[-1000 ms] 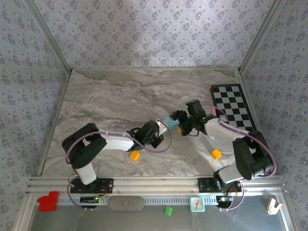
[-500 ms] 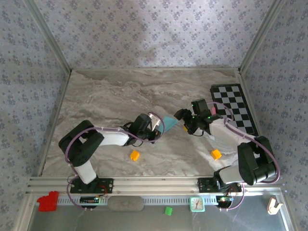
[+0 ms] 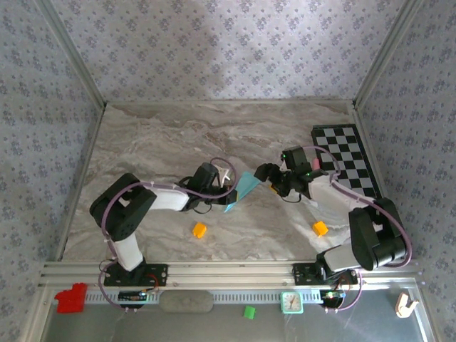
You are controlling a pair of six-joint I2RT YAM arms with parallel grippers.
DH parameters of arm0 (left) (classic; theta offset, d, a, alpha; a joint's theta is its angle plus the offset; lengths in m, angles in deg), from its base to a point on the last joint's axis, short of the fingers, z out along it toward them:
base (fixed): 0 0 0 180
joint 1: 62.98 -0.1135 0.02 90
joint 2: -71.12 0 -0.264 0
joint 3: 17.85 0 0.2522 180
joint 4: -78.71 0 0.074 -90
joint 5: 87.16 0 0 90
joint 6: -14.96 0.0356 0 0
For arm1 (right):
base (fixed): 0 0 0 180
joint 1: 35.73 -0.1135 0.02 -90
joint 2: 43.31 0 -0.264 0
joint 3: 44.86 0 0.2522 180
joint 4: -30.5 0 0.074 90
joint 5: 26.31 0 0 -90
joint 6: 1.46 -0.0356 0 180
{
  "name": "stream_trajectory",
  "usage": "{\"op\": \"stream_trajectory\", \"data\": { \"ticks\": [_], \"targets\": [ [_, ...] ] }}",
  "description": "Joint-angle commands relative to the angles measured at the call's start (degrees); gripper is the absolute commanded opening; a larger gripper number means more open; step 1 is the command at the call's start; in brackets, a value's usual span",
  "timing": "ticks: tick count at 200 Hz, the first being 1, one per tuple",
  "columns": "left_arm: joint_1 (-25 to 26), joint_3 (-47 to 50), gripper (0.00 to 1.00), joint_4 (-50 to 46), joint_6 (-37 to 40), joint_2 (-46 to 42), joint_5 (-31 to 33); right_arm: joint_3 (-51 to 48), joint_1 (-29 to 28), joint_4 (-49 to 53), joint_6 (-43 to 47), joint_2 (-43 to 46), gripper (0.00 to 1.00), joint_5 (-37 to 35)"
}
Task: Fold a paper plane with a square sheet of paper (pick it up from the middle)
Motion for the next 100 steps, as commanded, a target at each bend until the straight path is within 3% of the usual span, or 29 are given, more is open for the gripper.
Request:
{"op": "stream_trajectory", "data": {
  "ticks": [1,100],
  "targets": [
    [-0.88,-1.38,0.0,2.52,-4.04,1.0,-2.73,0.11,-0.93,-0.05,4.41,-1.41,0.75,0.64],
    [-1.87,-1.32,0.0,4.96,-5.59,4.54,-5.89,4.43,-4.78,1.17,7.79,-9.34,0.73,1.63]
  ]
}}
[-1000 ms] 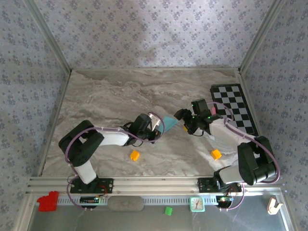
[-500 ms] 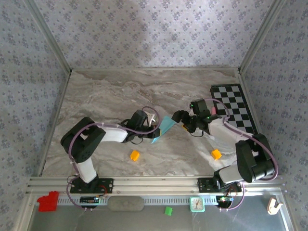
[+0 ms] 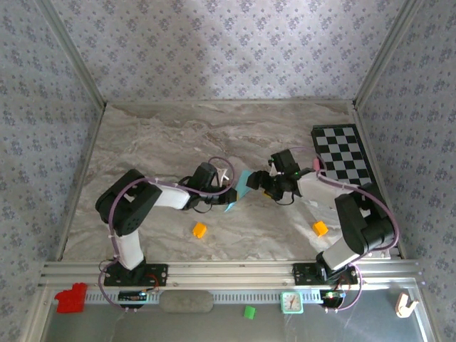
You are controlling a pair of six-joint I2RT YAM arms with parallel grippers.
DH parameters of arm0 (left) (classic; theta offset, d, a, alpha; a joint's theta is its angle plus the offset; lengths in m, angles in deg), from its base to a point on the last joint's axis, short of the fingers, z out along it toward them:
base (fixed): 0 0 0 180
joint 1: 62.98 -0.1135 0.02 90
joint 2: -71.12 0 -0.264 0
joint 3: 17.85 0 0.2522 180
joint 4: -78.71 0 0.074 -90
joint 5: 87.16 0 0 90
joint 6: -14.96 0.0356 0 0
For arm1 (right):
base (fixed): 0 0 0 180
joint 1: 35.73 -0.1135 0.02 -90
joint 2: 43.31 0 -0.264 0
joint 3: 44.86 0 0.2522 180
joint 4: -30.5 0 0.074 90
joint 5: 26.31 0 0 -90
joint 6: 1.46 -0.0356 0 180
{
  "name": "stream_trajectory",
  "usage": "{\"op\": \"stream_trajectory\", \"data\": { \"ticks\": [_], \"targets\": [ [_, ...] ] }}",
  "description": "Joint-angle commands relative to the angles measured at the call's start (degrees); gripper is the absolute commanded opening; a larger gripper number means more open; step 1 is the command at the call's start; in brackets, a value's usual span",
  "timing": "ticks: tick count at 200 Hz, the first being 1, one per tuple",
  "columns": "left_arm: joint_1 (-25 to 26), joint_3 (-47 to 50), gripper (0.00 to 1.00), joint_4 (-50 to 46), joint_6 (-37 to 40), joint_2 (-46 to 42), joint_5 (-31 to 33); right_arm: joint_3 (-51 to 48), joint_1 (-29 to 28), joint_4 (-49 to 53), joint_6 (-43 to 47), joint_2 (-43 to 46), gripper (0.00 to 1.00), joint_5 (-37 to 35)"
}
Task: Fold a paper plane with a square sheet of paper (pick it up from the middle)
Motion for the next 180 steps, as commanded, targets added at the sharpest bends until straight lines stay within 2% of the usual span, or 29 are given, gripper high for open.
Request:
{"op": "stream_trajectory", "data": {
  "ticks": [1,134,180],
  "targets": [
    [-0.46,-1.32,0.0,2.0,-0.37,1.19,-2.09,2.29,-0.67,1.22,1.97,-1.42,0.73,0.8],
    [-1.35,-1.58,0.0,2.5,-4.13,3.35,-3.64,7.76,-2.67,4.2,5.43,-9.41,0.6,2.0],
    [-1.56,-0.78,0.0,3.83,-5.34,3.86,-3.39,8.75,-2.75,5.29,5.88,-11.3,0.59,0.65]
  ]
}}
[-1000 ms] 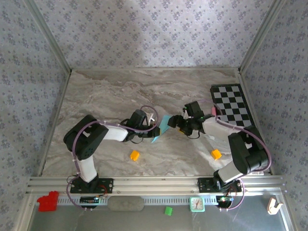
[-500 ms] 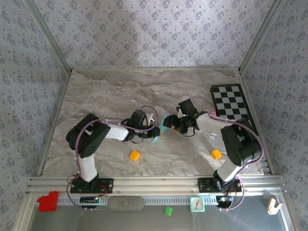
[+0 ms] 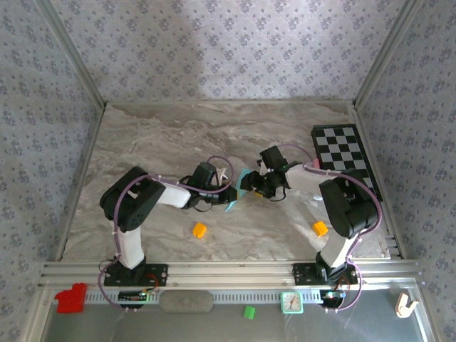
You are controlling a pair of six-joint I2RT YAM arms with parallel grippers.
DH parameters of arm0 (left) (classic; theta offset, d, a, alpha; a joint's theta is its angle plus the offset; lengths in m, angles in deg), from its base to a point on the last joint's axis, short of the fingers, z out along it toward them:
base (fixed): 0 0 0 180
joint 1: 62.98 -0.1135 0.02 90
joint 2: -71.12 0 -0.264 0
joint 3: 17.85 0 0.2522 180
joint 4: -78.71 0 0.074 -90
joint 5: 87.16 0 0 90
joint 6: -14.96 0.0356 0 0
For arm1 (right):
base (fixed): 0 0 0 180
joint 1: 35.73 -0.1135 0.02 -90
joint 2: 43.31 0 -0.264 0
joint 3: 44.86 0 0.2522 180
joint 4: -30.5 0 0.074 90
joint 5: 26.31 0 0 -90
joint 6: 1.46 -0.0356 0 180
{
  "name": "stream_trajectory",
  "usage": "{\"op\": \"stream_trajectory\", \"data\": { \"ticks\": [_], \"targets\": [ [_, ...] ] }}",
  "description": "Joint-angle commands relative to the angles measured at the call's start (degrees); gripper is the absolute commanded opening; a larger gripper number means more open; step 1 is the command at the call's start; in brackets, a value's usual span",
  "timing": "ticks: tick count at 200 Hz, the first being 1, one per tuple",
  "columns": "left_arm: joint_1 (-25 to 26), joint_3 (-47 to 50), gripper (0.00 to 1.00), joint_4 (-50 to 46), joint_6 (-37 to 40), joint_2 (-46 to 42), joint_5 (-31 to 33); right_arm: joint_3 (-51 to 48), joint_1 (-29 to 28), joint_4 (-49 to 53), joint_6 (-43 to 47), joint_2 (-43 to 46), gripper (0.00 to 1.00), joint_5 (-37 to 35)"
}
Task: Fold a paper plane with a square sheet of paper (pick it up from the middle)
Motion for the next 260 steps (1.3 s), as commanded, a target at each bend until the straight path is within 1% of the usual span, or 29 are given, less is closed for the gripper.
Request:
{"op": "stream_trajectory", "data": {
  "ticks": [1,30,61,99,151,172,206,260],
  "targets": [
    [-0.34,-0.19,0.0,1.24,-0.85,1.4,-0.65,1.56,-0.41,1.94,1.32,-2.07,0.59,-0.77],
    [-0.33,-0.07,0.0,1.27,-1.33,1.82,-0.62,2.89,-1.06,4.52,1.27,-3.48,0.57,-3.22],
    [-0.34,0.19,0.0,1.37,-1.47,1.92,-0.68,4.72,-1.77,7.35,0.33,-5.81,0.52,-5.58],
    [-0.33,0.44,0.0,1.15,-1.66,2.14,-0.68,6.34,-3.51,9.01,-1.2,-7.8,0.54,-9.52],
    [-0.38,0.68,0.02,1.06,-1.96,2.27,-0.55,7.12,-4.53,9.75,-3.9,-9.8,0.57,-11.73],
    [-0.36,0.86,0.03,1.42,-1.99,2.27,-0.52,7.19,-4.84,10.8,-5.0,-10.53,0.61,-13.54],
    [-0.38,1.43,0.06,1.9,-2.35,1.84,-0.33,7.97,-5.23,12.97,-5.89,-12.26,0.61,-14.98],
    [-0.34,3.05,0.11,1.92,-3.03,-0.08,0.02,8.41,-5.47,14.92,-6.68,-14.02,0.58,-16.53]
  ]
}}
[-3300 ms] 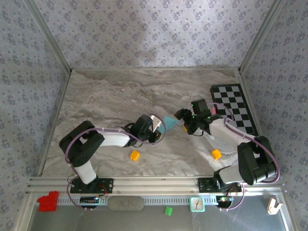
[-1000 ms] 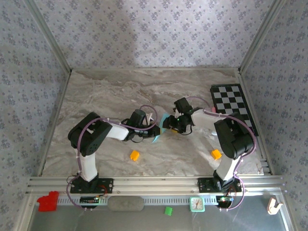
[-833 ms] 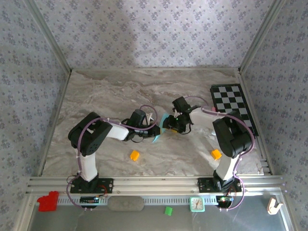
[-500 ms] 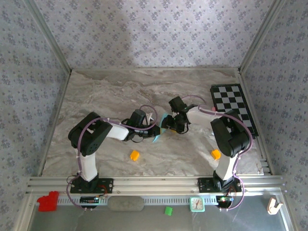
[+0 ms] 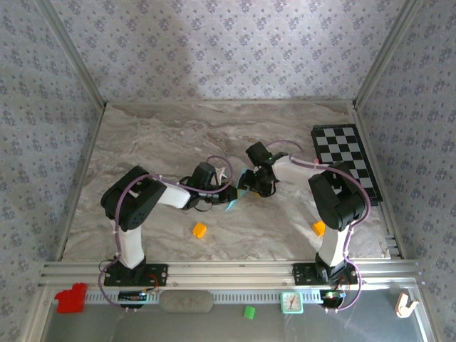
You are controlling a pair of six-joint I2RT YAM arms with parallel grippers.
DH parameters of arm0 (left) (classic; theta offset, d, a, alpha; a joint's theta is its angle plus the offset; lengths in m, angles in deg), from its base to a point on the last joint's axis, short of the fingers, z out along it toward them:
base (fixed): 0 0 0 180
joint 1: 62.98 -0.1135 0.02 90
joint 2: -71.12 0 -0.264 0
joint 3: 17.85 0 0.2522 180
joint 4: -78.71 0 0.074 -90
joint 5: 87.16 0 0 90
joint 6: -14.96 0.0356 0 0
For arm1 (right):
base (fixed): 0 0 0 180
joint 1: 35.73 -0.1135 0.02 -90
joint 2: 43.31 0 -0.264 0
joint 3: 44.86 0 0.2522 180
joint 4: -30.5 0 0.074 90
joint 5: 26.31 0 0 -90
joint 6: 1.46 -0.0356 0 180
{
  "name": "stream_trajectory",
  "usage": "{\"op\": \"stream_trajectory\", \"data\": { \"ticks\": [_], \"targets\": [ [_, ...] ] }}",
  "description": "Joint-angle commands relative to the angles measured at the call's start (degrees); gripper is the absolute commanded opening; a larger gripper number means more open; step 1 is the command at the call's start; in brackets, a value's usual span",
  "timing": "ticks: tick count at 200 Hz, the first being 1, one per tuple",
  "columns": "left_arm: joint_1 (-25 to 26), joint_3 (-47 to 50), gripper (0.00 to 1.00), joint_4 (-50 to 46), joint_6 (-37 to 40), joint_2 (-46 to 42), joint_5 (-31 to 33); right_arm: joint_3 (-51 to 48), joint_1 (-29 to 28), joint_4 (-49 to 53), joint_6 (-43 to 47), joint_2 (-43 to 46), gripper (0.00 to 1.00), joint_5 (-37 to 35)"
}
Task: Fold a paper plane with a square sheet of paper (pick it up from the middle)
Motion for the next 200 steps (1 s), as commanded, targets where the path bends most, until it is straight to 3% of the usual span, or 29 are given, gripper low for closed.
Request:
{"op": "stream_trajectory", "data": {
  "ticks": [1,74,200],
  "targets": [
    [-0.31,2.11,0.11,-1.66,-0.5,-0.83,0.17,-2.8,-0.78,0.73,-0.82,-6.99,0.57,-4.64],
    [-0.36,3.3,0.16,-4.29,-0.53,-4.31,0.68,-2.09,-1.18,2.11,-0.21,-8.29,0.58,-5.93],
    [-1.28,3.55,0.24,-1.75,-2.44,-4.36,0.71,0.46,-2.45,4.66,4.03,-10.87,0.66,-6.71]
  ]
}}
